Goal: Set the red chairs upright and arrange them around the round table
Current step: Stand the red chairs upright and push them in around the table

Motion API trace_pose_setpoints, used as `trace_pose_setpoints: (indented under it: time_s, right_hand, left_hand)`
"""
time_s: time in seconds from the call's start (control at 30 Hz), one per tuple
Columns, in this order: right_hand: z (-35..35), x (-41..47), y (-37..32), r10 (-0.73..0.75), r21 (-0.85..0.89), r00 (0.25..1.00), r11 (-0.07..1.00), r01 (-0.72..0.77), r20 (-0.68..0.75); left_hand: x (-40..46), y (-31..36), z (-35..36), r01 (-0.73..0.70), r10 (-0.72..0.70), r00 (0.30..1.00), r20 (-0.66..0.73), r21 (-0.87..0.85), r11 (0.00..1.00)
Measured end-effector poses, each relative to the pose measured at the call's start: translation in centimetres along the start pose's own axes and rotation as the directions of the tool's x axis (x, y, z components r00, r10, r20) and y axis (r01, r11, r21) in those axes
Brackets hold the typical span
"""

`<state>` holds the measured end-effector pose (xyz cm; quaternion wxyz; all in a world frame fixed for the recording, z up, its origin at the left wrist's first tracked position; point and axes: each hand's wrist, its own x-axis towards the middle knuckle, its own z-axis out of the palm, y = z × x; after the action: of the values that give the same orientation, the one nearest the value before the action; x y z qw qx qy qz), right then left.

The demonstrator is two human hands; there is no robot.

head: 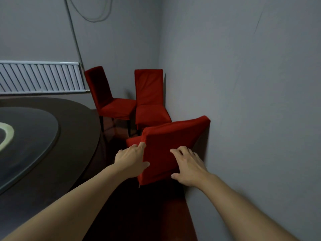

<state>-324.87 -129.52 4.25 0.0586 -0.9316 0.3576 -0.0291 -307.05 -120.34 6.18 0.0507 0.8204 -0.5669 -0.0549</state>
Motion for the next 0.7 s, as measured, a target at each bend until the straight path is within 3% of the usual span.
trace_pose_setpoints:
  time_s: [0.43, 0.7]
  right_hand:
    - [-0.4, 14.1, 7.0, -0.023, -0.001, 1.0, 1.0, 0.023, 0.012]
    - [1.3, 21.5, 10.7, 0.025, 0.027, 0.999, 0.999, -0.026, 0.037]
  left_hand:
    - [15.6, 0.1, 0.0, 0.003, -0.003, 0.999, -0.046, 0.014, 1.0]
    - [24.0, -0.8, 2.5, 0.017, -0.018, 0.999, 0.04, 0.044, 0.999]
